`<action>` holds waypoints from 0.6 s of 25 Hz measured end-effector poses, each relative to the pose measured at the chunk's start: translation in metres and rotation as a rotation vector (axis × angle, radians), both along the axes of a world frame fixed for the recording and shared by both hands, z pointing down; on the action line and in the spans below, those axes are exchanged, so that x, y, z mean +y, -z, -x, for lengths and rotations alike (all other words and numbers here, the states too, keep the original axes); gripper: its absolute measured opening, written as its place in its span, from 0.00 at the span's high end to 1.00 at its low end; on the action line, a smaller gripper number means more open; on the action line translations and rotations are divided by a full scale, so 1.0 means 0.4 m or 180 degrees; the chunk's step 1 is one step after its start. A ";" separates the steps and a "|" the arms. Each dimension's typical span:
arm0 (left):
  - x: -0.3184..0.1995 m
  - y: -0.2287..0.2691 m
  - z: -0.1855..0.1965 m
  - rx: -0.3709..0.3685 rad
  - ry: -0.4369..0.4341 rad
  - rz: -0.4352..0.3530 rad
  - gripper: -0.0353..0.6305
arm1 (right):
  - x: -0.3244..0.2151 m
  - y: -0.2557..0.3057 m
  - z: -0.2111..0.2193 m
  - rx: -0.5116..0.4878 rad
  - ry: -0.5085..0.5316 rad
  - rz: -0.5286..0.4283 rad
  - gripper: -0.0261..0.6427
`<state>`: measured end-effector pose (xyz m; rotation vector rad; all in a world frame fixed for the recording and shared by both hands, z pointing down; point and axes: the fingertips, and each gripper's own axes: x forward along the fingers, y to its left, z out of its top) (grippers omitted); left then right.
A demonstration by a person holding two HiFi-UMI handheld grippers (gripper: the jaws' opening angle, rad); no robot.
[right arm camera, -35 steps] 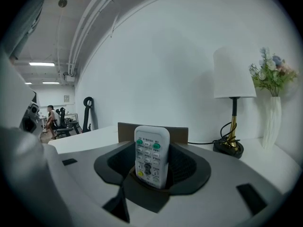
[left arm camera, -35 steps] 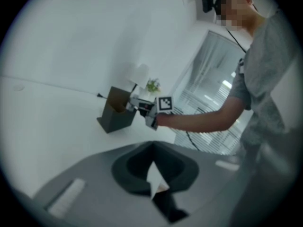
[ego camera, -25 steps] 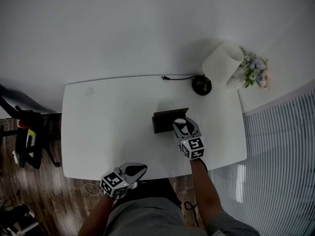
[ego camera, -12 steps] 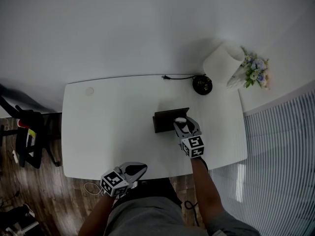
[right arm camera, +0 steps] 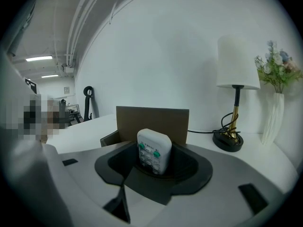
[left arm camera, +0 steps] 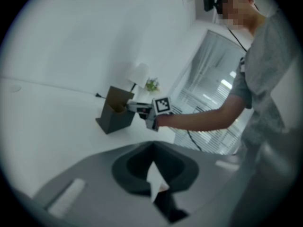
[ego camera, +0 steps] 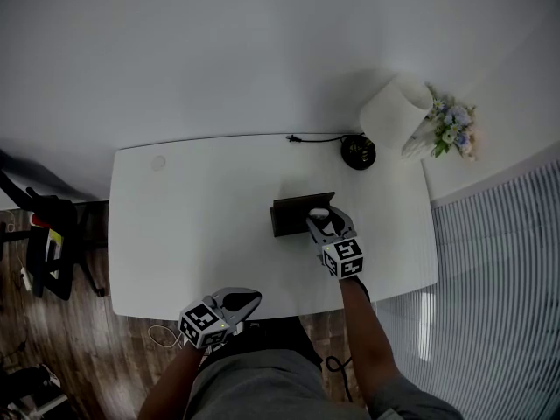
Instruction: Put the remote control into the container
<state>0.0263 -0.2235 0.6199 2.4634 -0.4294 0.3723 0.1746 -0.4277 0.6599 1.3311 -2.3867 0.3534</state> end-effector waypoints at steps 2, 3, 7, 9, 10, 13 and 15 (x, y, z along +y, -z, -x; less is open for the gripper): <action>0.000 0.001 0.002 0.0003 0.0004 0.0001 0.95 | -0.001 0.001 0.001 0.0004 0.0003 -0.0003 0.64; -0.001 0.001 0.003 0.0004 0.0006 0.0004 0.95 | -0.001 0.003 0.001 0.0007 -0.0001 -0.0015 0.64; -0.003 0.000 0.003 -0.0003 0.0006 0.0006 0.95 | -0.010 0.022 -0.007 0.0030 -0.0046 -0.0115 0.64; -0.001 0.002 -0.001 -0.0001 0.0000 0.0001 0.95 | -0.013 0.033 -0.011 0.0041 -0.0069 -0.0172 0.64; 0.000 0.002 -0.002 0.0000 -0.0004 -0.0003 0.95 | -0.014 0.041 -0.014 0.0031 -0.0089 -0.0204 0.64; 0.001 -0.005 -0.005 -0.0006 -0.0013 -0.0012 0.95 | -0.019 0.070 -0.025 -0.0017 -0.0161 -0.0304 0.64; 0.001 -0.002 -0.008 0.0004 -0.0017 -0.0015 0.95 | -0.020 0.087 -0.030 -0.0037 -0.0183 -0.0348 0.64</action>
